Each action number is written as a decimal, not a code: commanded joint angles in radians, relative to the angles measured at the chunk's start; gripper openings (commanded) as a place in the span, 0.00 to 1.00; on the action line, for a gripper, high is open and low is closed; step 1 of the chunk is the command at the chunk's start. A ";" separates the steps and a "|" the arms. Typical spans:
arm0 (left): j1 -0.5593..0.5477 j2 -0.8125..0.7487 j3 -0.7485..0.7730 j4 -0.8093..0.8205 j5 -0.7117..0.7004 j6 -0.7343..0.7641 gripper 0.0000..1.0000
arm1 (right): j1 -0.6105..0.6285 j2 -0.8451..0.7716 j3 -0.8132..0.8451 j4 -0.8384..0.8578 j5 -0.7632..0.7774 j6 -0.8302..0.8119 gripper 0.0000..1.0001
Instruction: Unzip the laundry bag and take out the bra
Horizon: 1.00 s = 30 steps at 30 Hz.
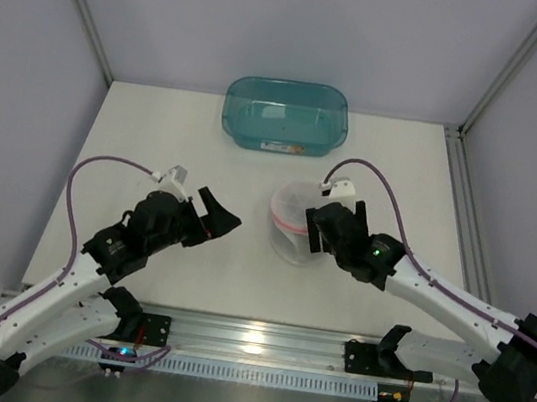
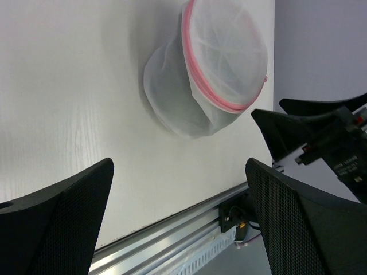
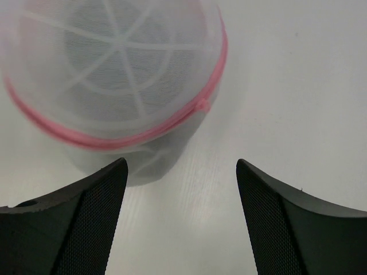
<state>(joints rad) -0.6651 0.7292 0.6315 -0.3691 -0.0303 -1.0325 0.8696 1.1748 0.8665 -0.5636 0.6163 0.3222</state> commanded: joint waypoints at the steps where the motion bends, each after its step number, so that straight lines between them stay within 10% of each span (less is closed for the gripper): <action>1: 0.005 -0.037 -0.009 -0.008 -0.034 -0.014 0.99 | 0.035 -0.112 0.055 0.014 -0.217 -0.029 0.80; 30: 0.005 -0.229 -0.047 -0.111 -0.114 -0.051 1.00 | 0.048 0.494 0.523 0.047 -0.138 -0.132 0.51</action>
<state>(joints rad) -0.6651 0.5129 0.5915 -0.4652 -0.1162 -1.0885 0.9146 1.6680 1.3464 -0.5060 0.4278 0.1867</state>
